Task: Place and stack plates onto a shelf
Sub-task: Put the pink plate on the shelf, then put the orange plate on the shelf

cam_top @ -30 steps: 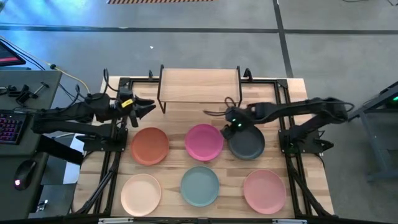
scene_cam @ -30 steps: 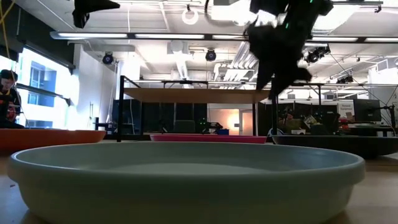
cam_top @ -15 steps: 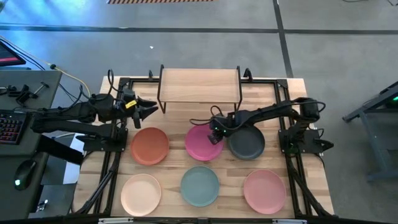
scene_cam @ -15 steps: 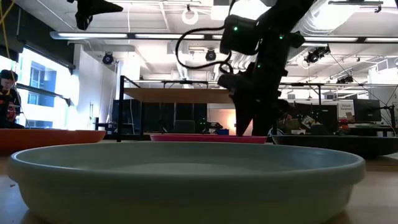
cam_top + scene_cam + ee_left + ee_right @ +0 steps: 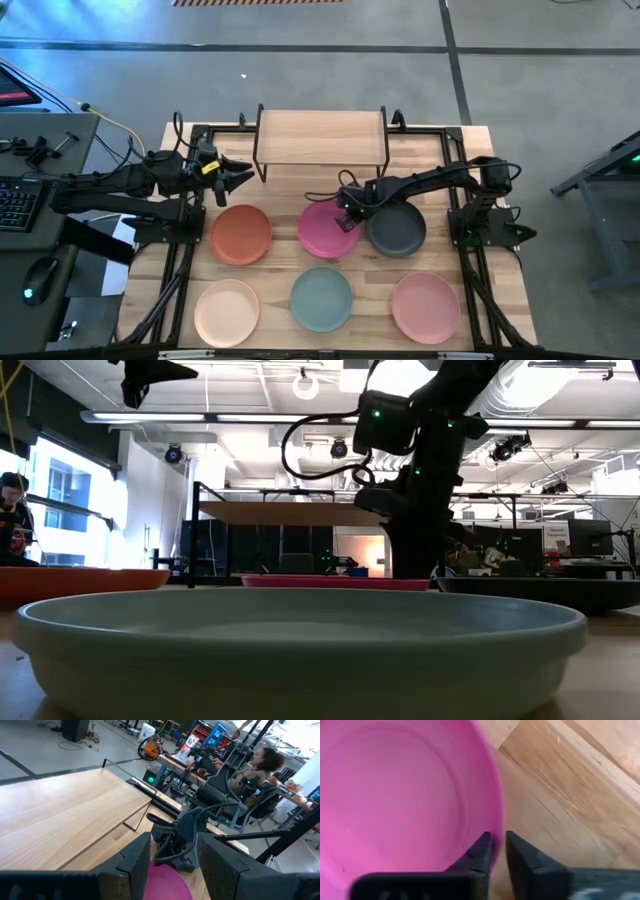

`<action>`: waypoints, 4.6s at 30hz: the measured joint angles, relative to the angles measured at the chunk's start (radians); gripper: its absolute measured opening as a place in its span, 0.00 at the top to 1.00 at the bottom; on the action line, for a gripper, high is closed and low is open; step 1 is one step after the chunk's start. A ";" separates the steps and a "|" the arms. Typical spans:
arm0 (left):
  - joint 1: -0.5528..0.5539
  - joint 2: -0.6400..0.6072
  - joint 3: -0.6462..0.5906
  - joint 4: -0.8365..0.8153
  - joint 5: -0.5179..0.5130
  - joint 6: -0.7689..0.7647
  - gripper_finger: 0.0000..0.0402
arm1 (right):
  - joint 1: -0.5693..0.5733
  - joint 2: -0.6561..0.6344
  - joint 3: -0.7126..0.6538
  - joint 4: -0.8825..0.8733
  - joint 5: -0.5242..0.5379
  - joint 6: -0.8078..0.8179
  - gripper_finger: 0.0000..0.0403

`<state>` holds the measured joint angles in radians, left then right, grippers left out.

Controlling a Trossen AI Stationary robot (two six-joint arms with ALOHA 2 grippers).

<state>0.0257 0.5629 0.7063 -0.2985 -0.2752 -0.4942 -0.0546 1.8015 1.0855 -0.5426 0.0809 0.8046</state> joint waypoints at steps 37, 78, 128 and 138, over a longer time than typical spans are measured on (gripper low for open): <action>0.000 0.000 0.000 0.006 0.007 -0.002 0.63 | -0.266 -0.439 0.070 0.018 -0.343 -0.188 1.00; 0.000 0.000 0.000 0.012 -0.022 0.000 0.63 | -0.805 -0.079 0.569 -0.494 -0.294 -0.544 1.00; 0.000 0.000 0.000 0.048 0.024 0.032 0.63 | -0.142 -0.971 -0.284 0.499 -0.120 -0.308 0.58; 0.000 0.000 0.000 0.058 0.030 0.053 0.63 | -0.055 -0.983 -0.297 0.515 0.055 -0.440 0.58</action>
<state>0.0257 0.5629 0.7059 -0.2403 -0.2455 -0.4416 -0.1093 0.8181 0.7887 -0.0273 0.1356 0.3649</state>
